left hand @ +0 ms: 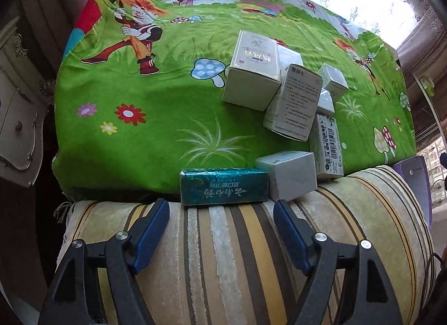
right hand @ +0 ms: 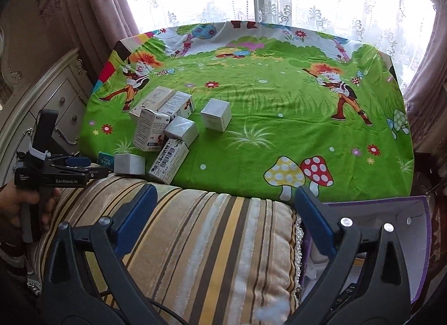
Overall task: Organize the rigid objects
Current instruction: 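Move both grippers back over the remaining boxes on the cushion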
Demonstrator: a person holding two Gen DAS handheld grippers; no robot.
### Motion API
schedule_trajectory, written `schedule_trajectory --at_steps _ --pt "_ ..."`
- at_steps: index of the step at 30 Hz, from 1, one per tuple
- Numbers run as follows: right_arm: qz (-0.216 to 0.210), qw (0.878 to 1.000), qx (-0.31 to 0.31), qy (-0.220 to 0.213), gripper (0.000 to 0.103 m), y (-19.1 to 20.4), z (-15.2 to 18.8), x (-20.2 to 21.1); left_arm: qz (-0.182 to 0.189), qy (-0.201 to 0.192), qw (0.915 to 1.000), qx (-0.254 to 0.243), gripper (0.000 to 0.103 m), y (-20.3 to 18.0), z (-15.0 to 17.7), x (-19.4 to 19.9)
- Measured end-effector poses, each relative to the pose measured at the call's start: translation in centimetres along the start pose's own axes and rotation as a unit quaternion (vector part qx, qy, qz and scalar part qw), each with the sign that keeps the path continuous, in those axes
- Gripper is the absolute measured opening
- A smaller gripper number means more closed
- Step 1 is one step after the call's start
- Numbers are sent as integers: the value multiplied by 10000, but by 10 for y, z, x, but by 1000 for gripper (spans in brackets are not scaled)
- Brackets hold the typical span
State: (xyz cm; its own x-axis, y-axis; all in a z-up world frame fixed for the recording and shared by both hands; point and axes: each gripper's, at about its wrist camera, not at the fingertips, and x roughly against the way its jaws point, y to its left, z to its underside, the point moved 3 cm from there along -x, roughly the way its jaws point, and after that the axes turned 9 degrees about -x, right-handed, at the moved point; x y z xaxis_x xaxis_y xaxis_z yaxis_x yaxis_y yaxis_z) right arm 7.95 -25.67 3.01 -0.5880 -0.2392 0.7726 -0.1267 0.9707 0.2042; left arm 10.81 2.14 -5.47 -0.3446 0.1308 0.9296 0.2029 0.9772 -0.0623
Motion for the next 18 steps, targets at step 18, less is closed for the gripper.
schedule_trajectory --at_steps 18 --pt "-325 9968 -375 633 100 14 -11 -50 160 -84 9995 258 90 10 3 5"
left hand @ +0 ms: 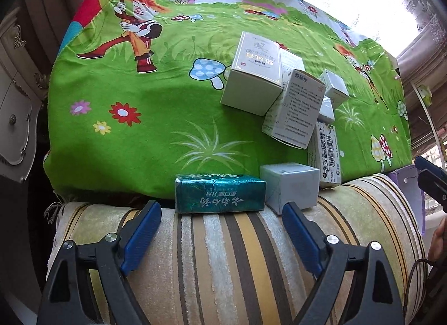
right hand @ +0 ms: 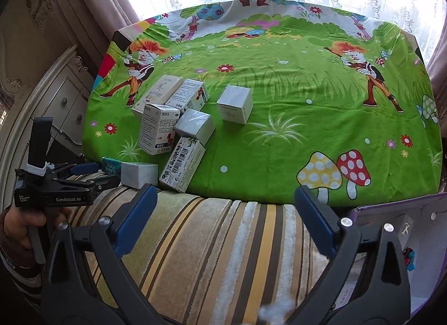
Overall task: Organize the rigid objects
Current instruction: 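Move both grippers back over the remaining boxes on the cushion, then grasp the teal box with the left gripper while the right grasps the barcode box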
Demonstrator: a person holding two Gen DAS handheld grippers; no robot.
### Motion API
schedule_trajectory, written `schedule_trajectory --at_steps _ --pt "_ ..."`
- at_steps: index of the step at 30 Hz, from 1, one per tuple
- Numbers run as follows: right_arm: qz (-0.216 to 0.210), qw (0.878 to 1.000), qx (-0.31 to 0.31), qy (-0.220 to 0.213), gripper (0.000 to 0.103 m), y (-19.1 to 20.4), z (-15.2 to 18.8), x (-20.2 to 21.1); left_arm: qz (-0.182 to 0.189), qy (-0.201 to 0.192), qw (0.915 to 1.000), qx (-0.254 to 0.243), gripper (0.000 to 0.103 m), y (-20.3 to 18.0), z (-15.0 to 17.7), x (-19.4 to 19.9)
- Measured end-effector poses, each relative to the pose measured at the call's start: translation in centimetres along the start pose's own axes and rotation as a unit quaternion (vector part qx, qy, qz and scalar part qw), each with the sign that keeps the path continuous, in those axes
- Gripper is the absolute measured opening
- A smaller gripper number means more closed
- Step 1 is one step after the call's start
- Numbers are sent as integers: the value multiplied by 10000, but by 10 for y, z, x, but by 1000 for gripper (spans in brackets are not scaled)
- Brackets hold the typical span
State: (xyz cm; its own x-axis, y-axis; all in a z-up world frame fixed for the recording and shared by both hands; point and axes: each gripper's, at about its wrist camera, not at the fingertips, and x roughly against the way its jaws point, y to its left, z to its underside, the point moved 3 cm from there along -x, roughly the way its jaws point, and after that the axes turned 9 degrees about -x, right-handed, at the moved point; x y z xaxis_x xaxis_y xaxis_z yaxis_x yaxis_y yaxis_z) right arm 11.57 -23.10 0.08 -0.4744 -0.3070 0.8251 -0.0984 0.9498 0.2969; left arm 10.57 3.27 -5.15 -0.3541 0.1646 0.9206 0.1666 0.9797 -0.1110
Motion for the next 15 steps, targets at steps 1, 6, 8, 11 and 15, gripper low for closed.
schedule_trajectory --at_steps 1,6,8,11,15 --pt "-4 10000 -10 35 100 1 -1 -3 -44 2 10000 21 90 2 1 1" --pt "-61 9997 -44 251 100 9 -5 -19 -213 190 9995 -120 90 -2 -5 -10" --pt "-78 9993 -55 348 100 13 -7 -26 -245 240 9992 -199 90 -5 -8 -14" --pt "-119 9987 -126 481 100 19 -10 -38 -325 287 9987 -271 89 -7 -12 -20" --pt "-121 9979 -166 621 100 28 -13 -51 -334 317 9987 -234 75 -5 -14 -28"
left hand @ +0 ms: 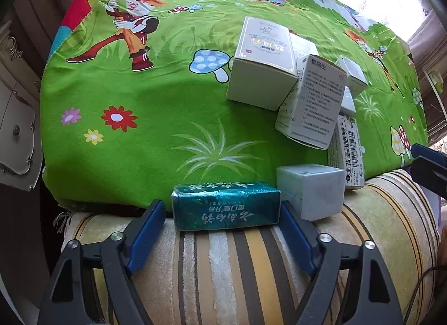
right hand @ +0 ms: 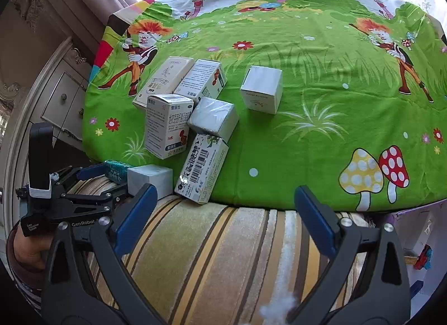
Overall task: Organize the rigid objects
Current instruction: 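Grasp the teal box with the left gripper while the right grasps the barcode box, then carry the teal box and barcode box over the purple box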
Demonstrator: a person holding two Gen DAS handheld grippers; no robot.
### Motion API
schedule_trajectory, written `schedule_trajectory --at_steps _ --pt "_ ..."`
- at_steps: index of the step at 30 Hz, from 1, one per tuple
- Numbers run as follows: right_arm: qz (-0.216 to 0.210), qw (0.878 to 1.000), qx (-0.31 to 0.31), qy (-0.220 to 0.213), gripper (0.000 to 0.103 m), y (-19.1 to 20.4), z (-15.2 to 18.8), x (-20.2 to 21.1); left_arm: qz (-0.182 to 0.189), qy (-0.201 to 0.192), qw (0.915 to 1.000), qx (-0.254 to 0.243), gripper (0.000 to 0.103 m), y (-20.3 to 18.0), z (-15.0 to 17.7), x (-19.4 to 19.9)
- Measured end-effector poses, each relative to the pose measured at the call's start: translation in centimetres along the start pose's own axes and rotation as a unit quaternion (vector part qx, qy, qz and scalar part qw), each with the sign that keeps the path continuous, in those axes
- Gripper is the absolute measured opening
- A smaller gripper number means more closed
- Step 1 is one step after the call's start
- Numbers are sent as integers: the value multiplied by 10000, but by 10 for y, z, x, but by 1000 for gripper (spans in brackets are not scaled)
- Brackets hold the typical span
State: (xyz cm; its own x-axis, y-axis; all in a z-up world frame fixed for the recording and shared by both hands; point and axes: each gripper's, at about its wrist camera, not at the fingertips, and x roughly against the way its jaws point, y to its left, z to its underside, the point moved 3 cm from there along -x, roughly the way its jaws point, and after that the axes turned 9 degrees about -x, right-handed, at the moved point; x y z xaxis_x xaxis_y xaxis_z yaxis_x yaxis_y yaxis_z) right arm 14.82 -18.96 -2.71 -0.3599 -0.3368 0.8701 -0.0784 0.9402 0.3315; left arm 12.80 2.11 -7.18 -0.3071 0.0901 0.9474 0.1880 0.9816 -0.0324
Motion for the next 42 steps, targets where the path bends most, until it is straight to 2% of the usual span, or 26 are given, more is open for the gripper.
schedule_trajectory --at_steps 6,14,16,21,23,25,27,33,42 --pt "71 9995 2 301 99 13 -3 -26 4 -205 9998 74 74 -2 2 2" --pt "319 9978 12 577 98 24 -6 -56 169 -623 9958 650 74 17 13 16" --pt "388 9971 57 657 90 26 -6 -62 176 -690 9950 695 74 19 15 18" --pt "510 9952 82 826 77 28 -7 -77 141 -806 9945 647 74 18 13 21" --pt "544 9955 151 766 70 30 -6 -77 127 -847 9943 633 74 18 14 23" --pt "442 9960 188 754 54 33 -5 -77 131 -914 9938 627 74 18 13 26" --pt "348 9964 180 746 46 34 -3 -75 129 -985 9932 615 74 17 13 29" --pt "178 9977 185 630 42 27 8 -60 95 -1194 9908 624 74 13 15 40" --pt "-94 9999 73 110 41 14 13 -20 152 -1537 9854 717 74 4 18 60"
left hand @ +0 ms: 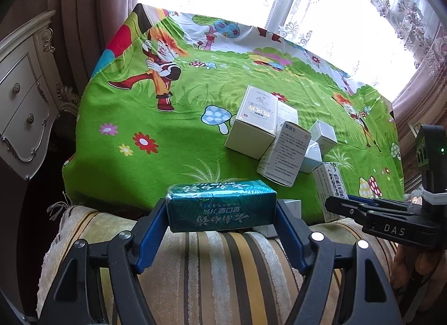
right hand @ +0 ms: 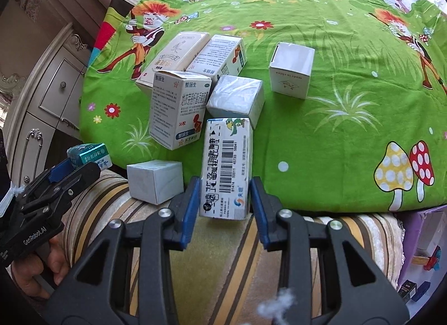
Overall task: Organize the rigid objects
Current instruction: 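Carry the teal box and barcode box over the purple box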
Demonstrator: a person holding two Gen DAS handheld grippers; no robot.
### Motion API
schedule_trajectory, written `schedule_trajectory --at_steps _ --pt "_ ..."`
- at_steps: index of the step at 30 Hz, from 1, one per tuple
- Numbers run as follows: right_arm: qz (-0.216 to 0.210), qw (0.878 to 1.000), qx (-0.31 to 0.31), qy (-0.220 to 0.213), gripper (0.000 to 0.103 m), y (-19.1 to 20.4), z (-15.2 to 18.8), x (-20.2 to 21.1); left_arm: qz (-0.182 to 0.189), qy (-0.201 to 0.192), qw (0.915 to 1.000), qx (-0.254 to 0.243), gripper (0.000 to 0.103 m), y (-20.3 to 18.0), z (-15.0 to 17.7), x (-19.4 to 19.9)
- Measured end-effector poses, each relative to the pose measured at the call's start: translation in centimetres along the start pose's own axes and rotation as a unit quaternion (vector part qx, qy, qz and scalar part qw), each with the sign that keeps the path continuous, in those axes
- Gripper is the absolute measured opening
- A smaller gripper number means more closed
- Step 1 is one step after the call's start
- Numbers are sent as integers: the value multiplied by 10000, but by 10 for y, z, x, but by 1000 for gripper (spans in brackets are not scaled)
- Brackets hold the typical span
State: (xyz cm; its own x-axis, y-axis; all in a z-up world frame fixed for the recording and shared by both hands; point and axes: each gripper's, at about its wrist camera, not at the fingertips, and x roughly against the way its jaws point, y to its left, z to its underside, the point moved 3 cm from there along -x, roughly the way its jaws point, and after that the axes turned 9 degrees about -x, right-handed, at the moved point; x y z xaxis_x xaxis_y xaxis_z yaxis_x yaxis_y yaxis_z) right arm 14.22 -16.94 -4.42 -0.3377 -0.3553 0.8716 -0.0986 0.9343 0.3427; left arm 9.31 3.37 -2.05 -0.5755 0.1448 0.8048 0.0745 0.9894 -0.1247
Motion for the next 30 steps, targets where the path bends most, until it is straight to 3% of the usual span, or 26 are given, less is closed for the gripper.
schedule_trajectory --at_steps 15,23,30 --pt "-174 9980 -250 -551 41 -37 25 62 657 -61 9972 -356 74 -71 3 13" --pt "-197 9941 -688 -814 41 -86 46 98 1093 -63 9920 -628 74 -114 5 17" --pt "94 9882 -1066 -1092 41 -140 70 129 1549 89 9841 -869 74 -159 11 14"
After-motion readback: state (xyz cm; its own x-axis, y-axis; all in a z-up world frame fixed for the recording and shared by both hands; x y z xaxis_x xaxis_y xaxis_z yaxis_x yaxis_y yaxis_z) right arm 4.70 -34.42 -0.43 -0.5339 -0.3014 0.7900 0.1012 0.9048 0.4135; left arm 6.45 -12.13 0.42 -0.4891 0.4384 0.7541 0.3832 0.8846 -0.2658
